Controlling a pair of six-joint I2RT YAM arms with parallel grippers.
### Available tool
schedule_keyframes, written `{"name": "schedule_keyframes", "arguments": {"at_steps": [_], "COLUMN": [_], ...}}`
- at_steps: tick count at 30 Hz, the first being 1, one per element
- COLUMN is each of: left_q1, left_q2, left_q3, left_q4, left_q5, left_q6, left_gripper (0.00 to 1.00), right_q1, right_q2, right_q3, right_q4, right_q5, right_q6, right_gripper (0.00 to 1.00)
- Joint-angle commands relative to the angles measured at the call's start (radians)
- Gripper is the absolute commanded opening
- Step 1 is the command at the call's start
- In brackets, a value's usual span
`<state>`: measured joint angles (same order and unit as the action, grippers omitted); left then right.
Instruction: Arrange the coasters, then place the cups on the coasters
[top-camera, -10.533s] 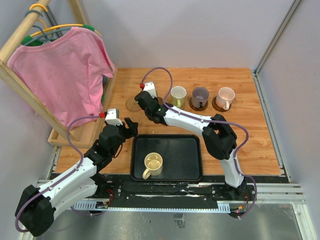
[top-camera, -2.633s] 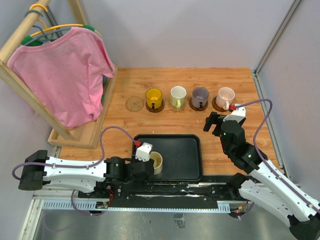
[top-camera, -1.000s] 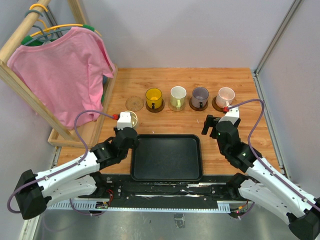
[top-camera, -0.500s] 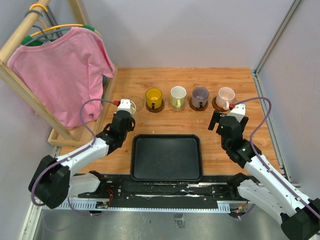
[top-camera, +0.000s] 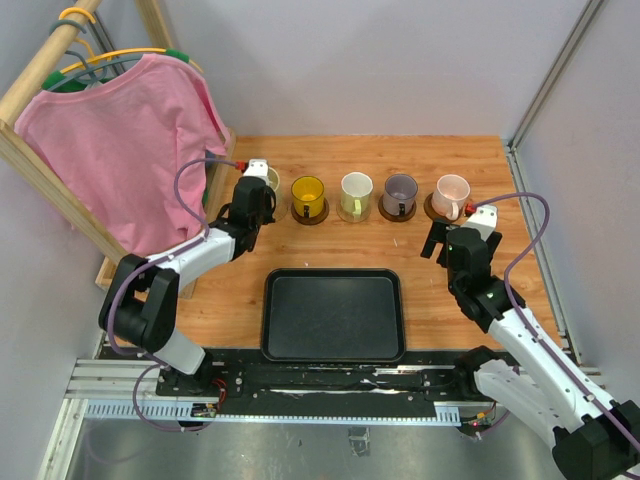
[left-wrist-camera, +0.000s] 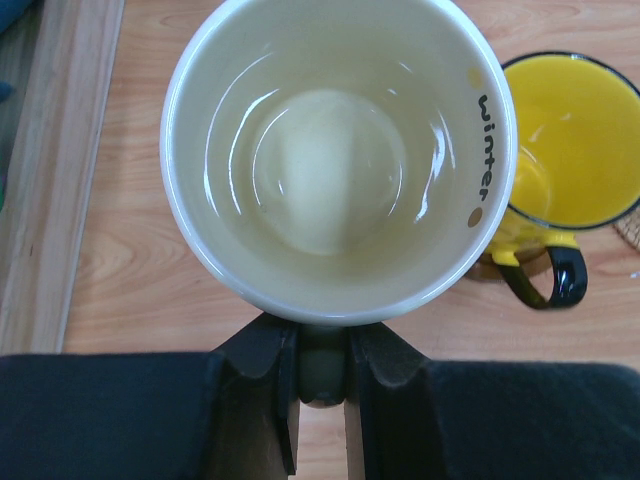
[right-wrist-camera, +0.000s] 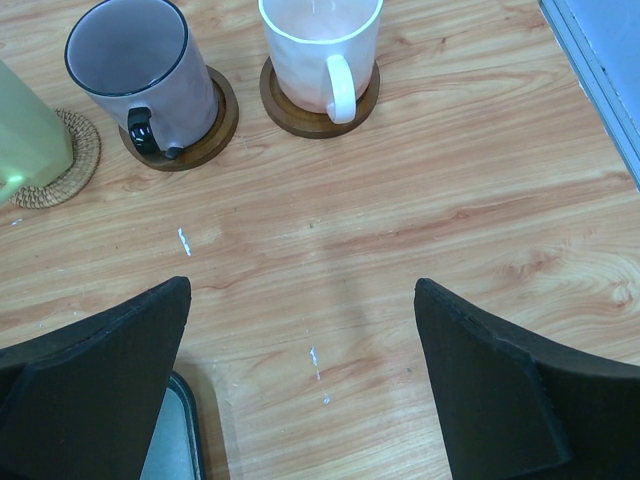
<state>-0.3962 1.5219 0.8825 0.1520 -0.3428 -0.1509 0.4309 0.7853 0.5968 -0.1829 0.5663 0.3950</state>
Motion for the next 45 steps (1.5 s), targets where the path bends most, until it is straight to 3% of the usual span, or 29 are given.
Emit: {"name": "schedule_keyframes", "arguments": {"at_steps": [1, 14, 45], "left_q1": [0.015, 0.034, 0.051], "left_q2": [0.049, 0.142, 0.197], "left_q3": [0.112, 0.23, 0.192], "left_q4": [0.01, -0.178, -0.075], "left_q5": [0.016, 0.007, -0.005], "left_q6": [-0.028, -0.08, -0.108], "left_gripper": [0.0, 0.01, 0.01], "right_q1": [-0.02, -0.03, -0.039], "right_q2": [0.002, 0.036, 0.043], "right_q3": [0.032, 0.041, 0.018], "right_q4": [0.008, 0.008, 0.007], "right_q5": [-0.011, -0.049, -0.095], "right_q6": [-0.011, -0.008, 0.008], "right_gripper": [0.95, 0.95, 0.95]}}
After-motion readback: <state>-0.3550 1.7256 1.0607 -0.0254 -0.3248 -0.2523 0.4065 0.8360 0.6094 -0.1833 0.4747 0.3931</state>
